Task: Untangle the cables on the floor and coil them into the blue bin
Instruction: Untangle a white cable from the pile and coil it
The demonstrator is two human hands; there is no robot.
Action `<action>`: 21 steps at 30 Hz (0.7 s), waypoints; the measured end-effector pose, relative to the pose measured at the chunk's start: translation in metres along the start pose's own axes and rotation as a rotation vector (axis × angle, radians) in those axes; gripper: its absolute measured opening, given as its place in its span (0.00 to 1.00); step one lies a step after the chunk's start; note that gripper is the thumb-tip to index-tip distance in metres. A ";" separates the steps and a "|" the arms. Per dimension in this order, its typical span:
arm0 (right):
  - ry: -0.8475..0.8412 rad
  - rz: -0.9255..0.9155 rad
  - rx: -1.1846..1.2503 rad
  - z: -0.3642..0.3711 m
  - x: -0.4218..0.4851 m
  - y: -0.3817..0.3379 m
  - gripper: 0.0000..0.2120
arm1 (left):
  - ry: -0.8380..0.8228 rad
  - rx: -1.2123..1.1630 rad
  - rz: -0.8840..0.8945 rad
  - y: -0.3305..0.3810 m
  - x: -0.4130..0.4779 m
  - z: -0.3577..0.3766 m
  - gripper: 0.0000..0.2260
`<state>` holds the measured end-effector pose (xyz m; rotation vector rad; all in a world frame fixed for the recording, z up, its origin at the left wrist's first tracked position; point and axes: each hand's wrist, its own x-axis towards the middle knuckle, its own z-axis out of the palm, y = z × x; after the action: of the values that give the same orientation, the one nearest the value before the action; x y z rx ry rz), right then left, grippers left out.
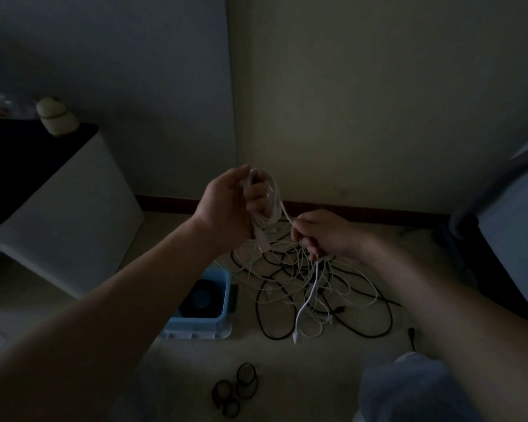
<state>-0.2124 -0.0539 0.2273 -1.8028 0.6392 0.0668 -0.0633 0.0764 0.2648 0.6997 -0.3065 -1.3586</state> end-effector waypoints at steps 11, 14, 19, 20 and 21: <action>-0.072 -0.108 -0.005 0.032 -0.004 -0.007 0.14 | 0.261 0.074 0.173 0.002 0.001 0.002 0.19; 0.018 -0.171 0.003 0.033 -0.004 -0.012 0.10 | 0.332 0.276 0.218 0.000 0.004 -0.002 0.14; 0.085 -0.207 0.114 0.028 -0.011 -0.026 0.14 | 0.347 0.655 0.303 -0.010 0.001 0.001 0.14; 0.073 -0.226 0.148 0.026 -0.014 -0.027 0.13 | 0.312 0.720 0.338 -0.012 0.000 0.003 0.13; 0.060 -0.249 0.175 0.024 -0.016 -0.029 0.13 | 0.268 0.796 0.368 -0.013 -0.002 0.003 0.13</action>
<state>-0.2065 -0.0208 0.2505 -1.7058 0.4444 -0.2062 -0.0757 0.0764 0.2593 1.3917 -0.7364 -0.7491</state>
